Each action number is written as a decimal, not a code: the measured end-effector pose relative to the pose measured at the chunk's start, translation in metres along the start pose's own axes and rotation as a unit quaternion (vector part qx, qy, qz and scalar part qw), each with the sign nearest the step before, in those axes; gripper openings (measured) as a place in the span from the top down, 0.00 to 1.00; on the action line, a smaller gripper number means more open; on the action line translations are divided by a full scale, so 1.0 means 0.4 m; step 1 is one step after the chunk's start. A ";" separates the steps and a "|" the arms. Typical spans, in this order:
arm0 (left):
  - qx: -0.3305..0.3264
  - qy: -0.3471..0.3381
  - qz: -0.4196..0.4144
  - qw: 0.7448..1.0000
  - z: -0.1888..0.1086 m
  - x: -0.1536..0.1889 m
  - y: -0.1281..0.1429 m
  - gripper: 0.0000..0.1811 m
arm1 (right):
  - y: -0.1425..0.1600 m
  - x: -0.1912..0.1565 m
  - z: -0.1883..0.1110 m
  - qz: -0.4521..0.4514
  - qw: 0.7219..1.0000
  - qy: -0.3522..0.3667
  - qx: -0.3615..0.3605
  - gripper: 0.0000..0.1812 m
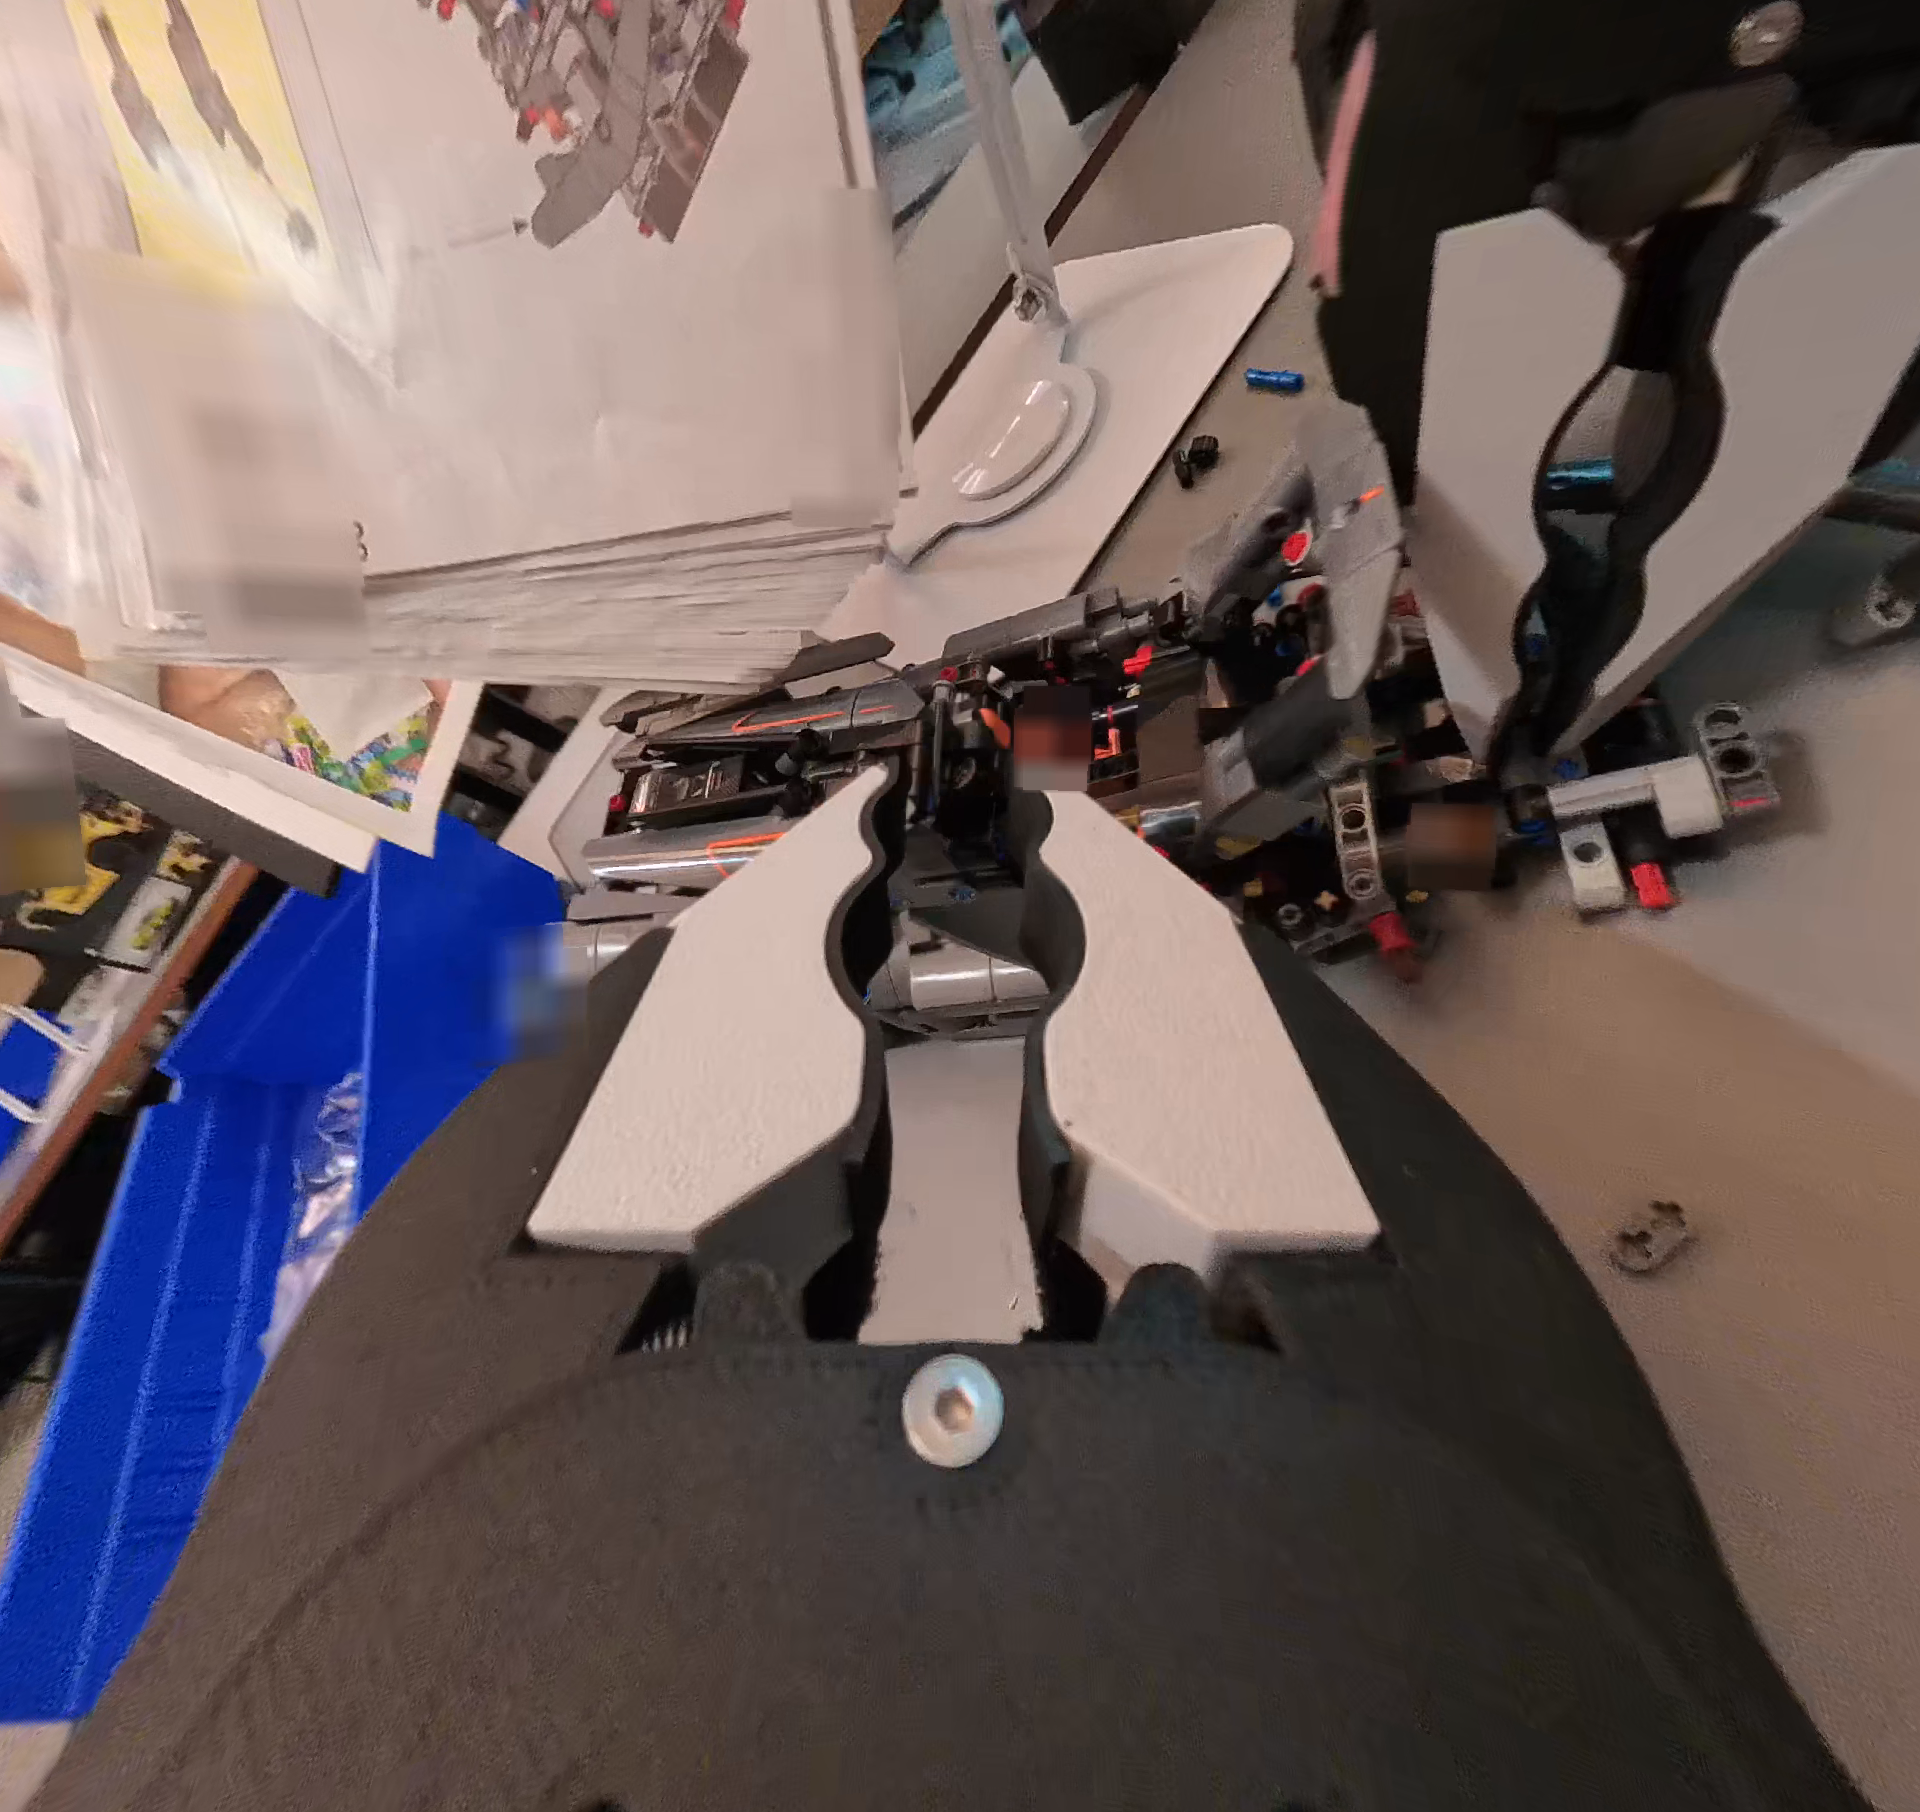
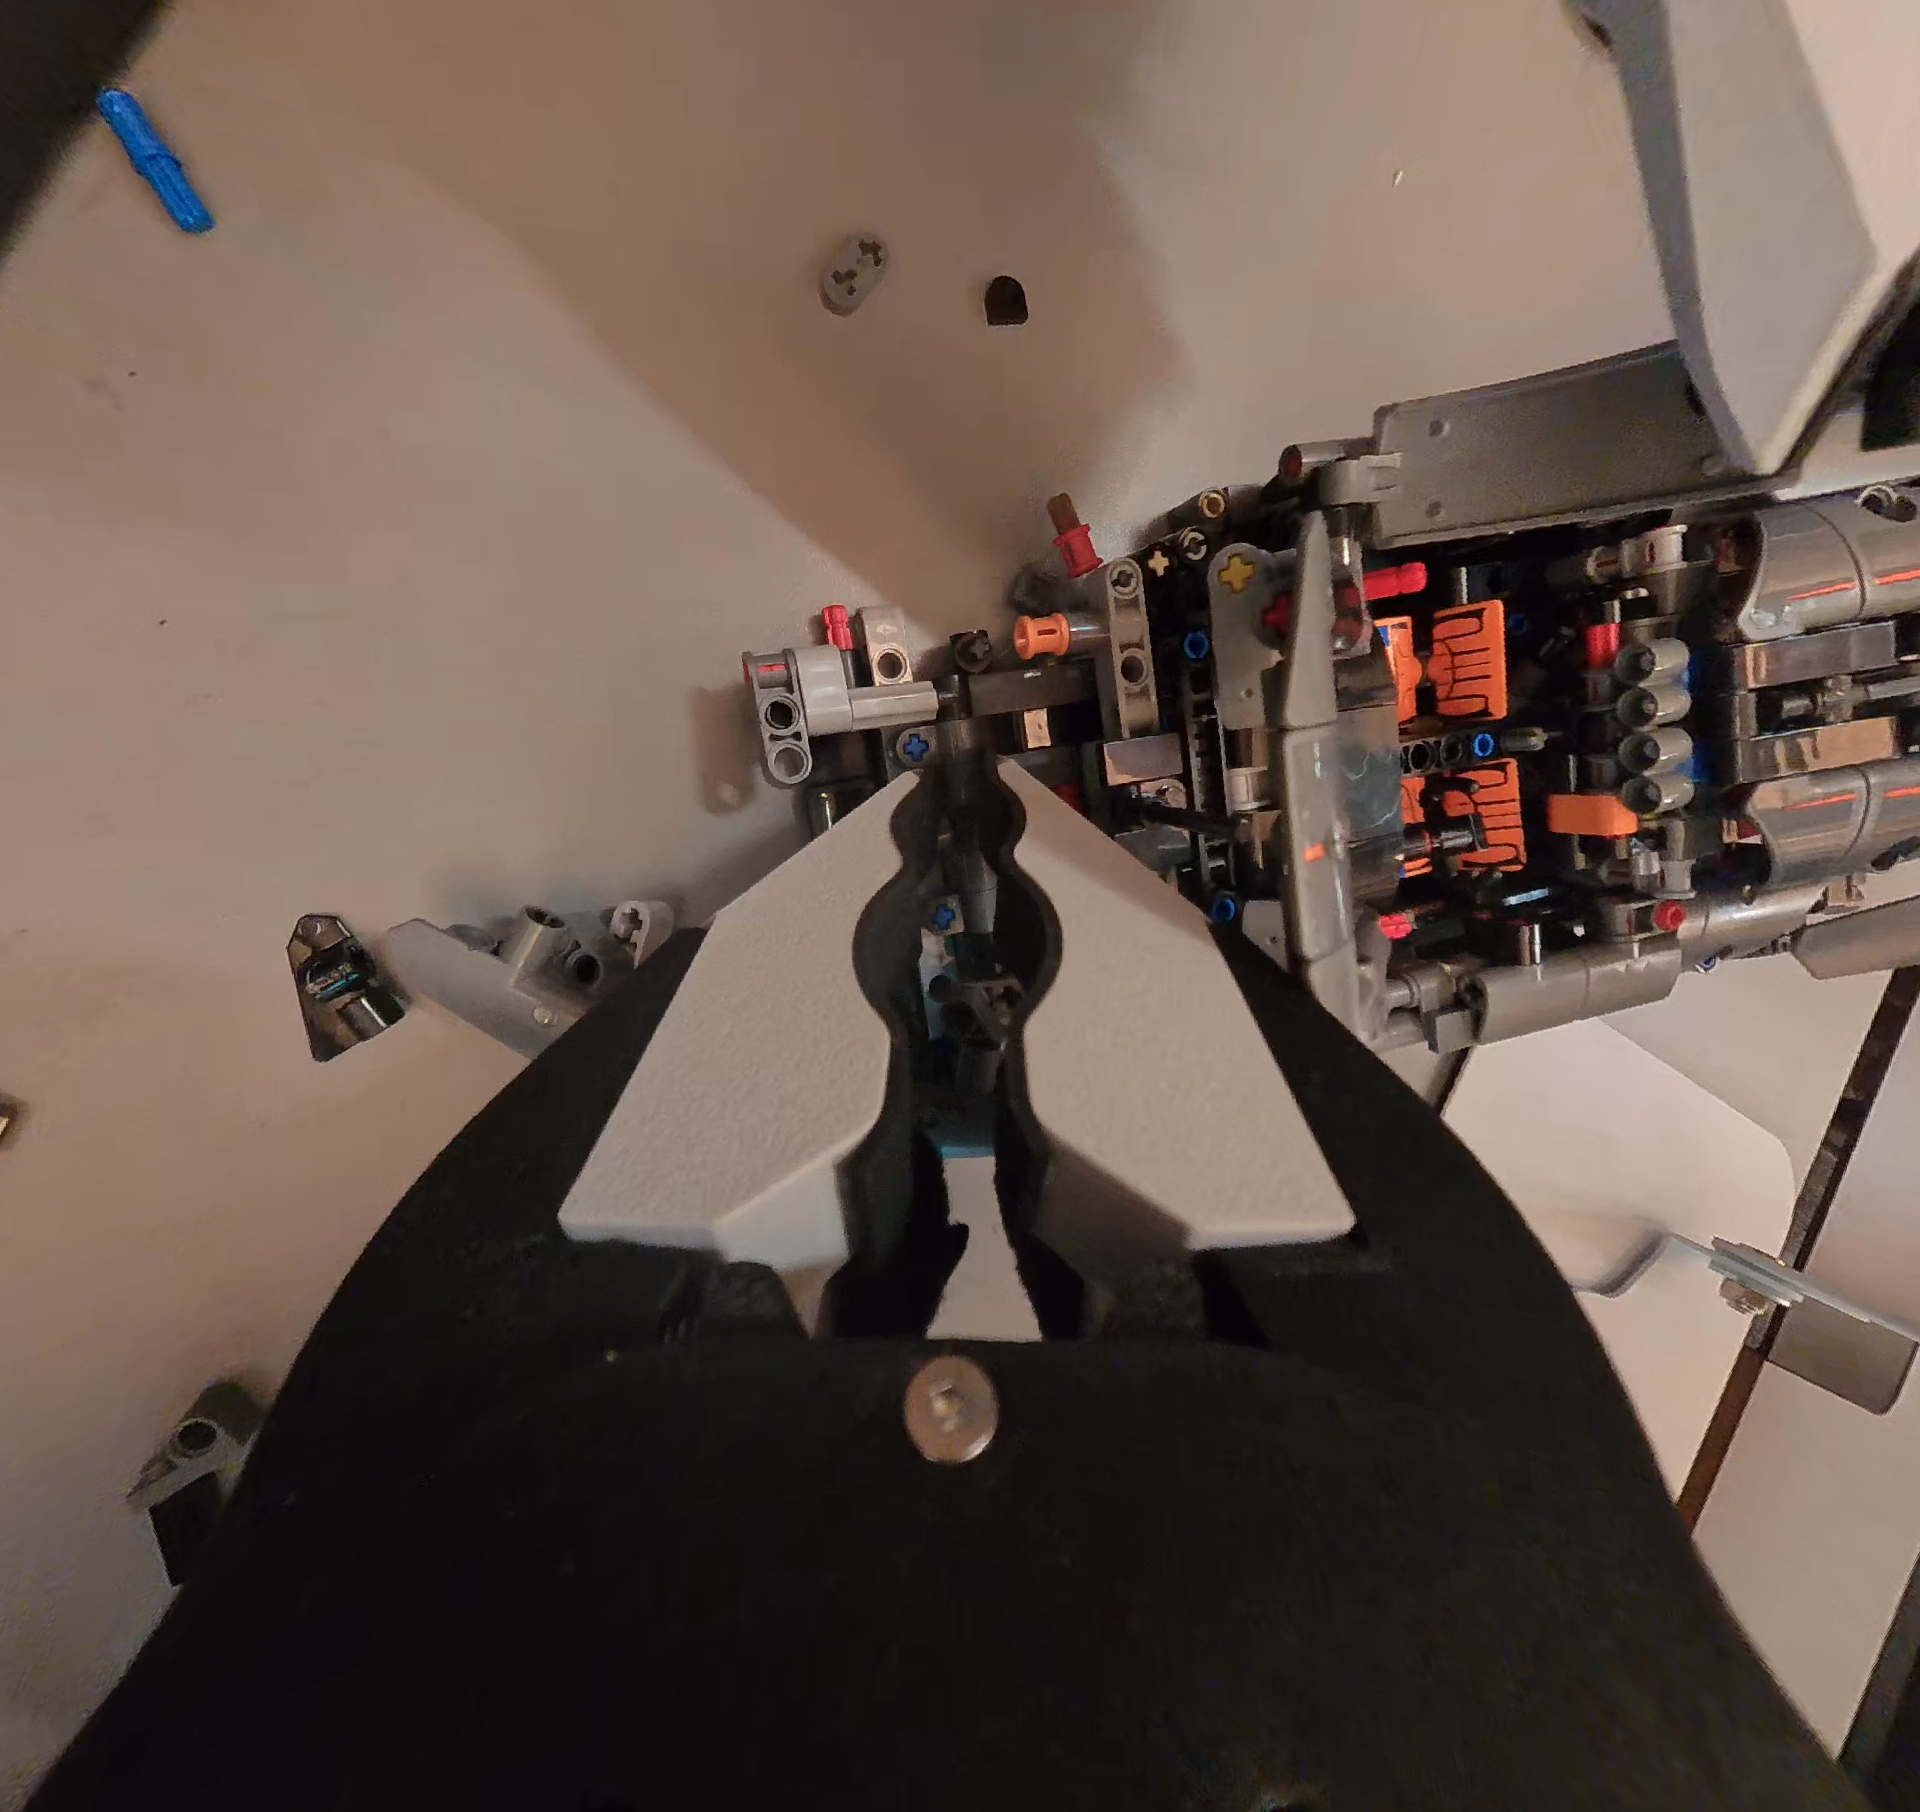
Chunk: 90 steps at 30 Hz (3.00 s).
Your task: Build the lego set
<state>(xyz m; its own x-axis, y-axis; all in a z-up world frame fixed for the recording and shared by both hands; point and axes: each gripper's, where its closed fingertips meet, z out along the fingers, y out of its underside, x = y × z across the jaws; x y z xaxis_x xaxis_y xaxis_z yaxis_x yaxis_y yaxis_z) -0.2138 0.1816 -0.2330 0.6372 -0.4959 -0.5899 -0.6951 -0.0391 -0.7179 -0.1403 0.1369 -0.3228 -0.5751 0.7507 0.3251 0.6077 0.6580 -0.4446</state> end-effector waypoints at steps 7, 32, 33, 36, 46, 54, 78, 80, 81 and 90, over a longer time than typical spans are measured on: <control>0.009 0.030 -0.080 0.996 0.023 -0.020 0.015 0.89 | 0.003 0.000 -0.002 0.000 1.000 -0.002 0.000 0.97; 0.054 0.038 -0.082 0.994 -0.030 -0.001 0.018 0.79 | 0.002 0.011 -0.148 0.039 0.995 -0.062 0.066 1.00; 0.061 0.041 -0.082 0.994 -0.036 0.000 0.012 0.79 | 0.003 0.011 -0.154 0.040 0.995 -0.064 0.068 1.00; 0.087 0.033 -0.057 0.994 -0.064 -0.001 -0.019 0.77 | 0.015 0.006 -0.161 0.046 0.994 -0.075 0.057 1.00; 0.051 0.138 0.054 0.988 -0.090 0.201 -0.011 0.87 | 0.074 -0.008 -0.137 0.070 0.992 -0.103 0.019 1.00; -0.030 0.142 0.064 0.987 -0.013 0.234 0.070 0.85 | 0.125 0.093 -0.141 0.147 0.989 -0.017 0.007 0.94; -0.052 0.135 0.055 0.988 0.015 0.234 0.100 0.85 | 0.140 0.035 -0.095 0.315 0.937 -0.149 0.010 0.83; -0.063 0.135 0.068 0.987 0.017 0.240 0.111 0.85 | 0.143 0.035 -0.096 0.308 0.940 -0.145 0.007 0.83; -0.064 0.129 0.075 0.987 0.018 0.238 0.110 0.85 | 0.143 0.035 -0.096 0.307 0.941 -0.145 0.006 0.83; -0.075 0.130 0.068 0.986 0.028 0.242 0.120 0.93 | 0.147 0.036 -0.097 0.302 0.942 -0.146 0.012 0.83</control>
<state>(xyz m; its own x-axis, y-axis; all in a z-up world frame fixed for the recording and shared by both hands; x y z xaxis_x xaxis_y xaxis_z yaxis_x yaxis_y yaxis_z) -0.1819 0.1416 -0.3286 0.4422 -0.7101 -0.5479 -0.8217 -0.0758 -0.5648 -0.0917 0.1885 -0.3119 -0.2568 0.9377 -0.2340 0.8618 0.1126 -0.4946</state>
